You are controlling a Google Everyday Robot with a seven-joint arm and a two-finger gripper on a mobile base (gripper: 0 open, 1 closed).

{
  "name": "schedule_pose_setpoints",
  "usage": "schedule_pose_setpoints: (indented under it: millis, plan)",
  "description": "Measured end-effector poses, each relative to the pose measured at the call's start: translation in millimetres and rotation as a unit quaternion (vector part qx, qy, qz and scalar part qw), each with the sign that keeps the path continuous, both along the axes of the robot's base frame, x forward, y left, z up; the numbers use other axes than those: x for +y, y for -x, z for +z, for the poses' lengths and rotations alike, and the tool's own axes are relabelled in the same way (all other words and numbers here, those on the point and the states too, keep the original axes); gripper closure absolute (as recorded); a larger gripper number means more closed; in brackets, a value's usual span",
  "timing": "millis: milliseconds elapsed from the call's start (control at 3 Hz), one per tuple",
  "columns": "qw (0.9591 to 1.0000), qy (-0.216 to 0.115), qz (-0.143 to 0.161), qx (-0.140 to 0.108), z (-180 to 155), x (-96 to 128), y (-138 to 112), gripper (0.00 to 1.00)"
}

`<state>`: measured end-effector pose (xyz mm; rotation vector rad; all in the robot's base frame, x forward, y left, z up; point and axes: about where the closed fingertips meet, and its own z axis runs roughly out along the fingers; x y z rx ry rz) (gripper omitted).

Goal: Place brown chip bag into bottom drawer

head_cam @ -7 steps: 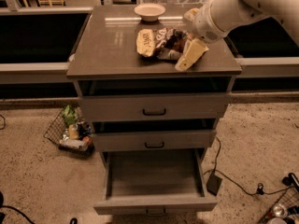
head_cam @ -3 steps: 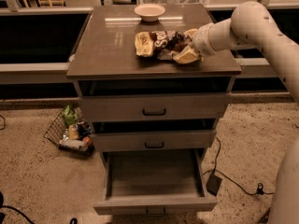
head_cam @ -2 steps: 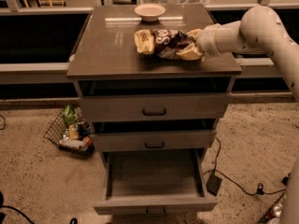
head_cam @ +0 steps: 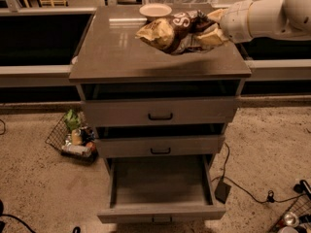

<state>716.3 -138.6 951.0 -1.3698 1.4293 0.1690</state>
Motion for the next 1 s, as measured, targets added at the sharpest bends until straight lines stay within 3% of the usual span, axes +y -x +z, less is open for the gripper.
schedule_pose_setpoints:
  millis: [333, 667, 1000]
  plan:
    - [1.0000, 0.000, 0.000, 0.000, 0.0, 0.1, 0.0, 1.00]
    - [0.9988, 0.004, 0.049, -0.010, 21.3, 12.3, 32.6, 1.00]
    - [0.9971, 0.007, 0.075, -0.015, 40.0, 16.9, 93.5, 1.00]
